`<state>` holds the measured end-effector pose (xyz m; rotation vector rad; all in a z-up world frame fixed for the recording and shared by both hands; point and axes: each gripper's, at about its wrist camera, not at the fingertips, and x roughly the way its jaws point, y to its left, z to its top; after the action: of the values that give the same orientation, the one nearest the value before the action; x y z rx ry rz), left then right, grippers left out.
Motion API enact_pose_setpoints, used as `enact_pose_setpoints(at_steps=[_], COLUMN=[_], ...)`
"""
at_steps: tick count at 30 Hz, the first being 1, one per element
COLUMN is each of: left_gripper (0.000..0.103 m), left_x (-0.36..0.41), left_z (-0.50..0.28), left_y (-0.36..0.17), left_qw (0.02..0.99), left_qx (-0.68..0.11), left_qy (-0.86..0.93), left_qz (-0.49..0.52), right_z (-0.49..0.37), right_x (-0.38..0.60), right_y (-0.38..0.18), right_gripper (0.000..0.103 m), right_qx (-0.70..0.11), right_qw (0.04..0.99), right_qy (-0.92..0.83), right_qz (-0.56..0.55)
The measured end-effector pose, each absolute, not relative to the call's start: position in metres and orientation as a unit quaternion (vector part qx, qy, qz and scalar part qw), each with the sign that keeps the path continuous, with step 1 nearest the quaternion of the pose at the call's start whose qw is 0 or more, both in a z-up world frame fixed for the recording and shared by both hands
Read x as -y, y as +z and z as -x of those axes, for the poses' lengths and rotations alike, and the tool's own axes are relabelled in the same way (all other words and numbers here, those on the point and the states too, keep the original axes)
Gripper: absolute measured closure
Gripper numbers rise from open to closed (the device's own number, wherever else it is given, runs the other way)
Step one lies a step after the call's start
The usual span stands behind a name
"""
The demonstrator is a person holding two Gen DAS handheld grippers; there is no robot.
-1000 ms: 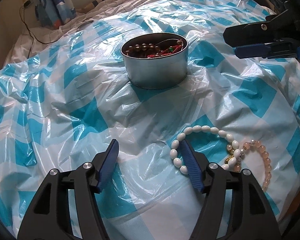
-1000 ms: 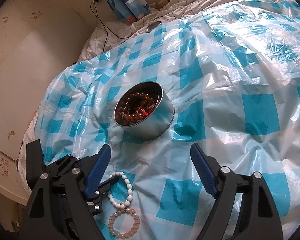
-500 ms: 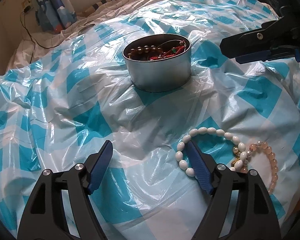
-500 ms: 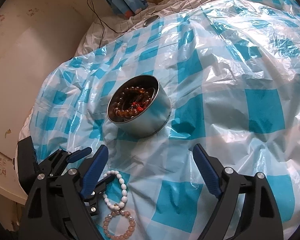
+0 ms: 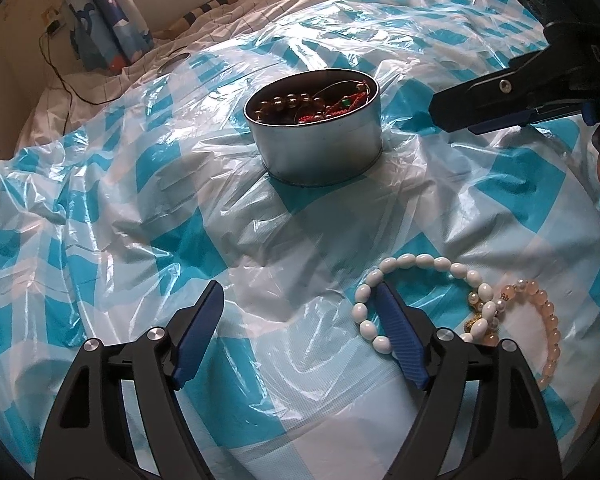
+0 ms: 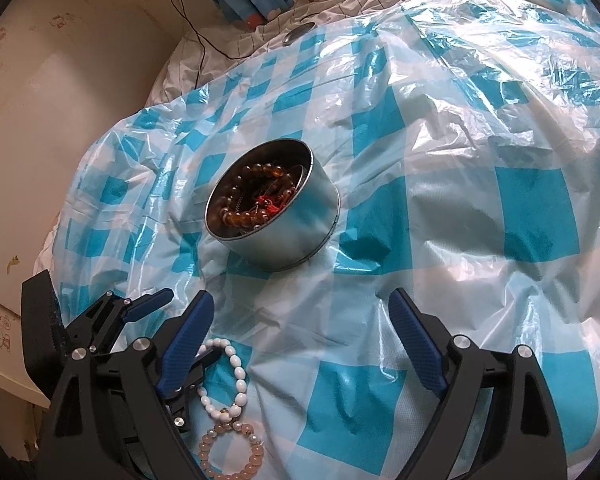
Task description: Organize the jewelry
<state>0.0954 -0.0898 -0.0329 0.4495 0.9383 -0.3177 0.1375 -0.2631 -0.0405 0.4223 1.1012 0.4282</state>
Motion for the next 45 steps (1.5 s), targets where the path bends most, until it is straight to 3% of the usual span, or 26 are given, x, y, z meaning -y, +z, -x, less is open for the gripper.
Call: enact_pose_setpoints(at_steps=[45], left_gripper=[0.018], left_x=[0.087], left_z=[-0.102], left_y=[-0.032], left_qw=[0.858], left_qx=[-0.444], left_qy=[-0.136], left_qz=[-0.219], right_z=[-0.146], right_x=[0.260], right_y=[-0.054], right_gripper=[0.012], right_qx=[-0.519], right_qw=[0.807], right_qy=[0.206], right_qz=[-0.192])
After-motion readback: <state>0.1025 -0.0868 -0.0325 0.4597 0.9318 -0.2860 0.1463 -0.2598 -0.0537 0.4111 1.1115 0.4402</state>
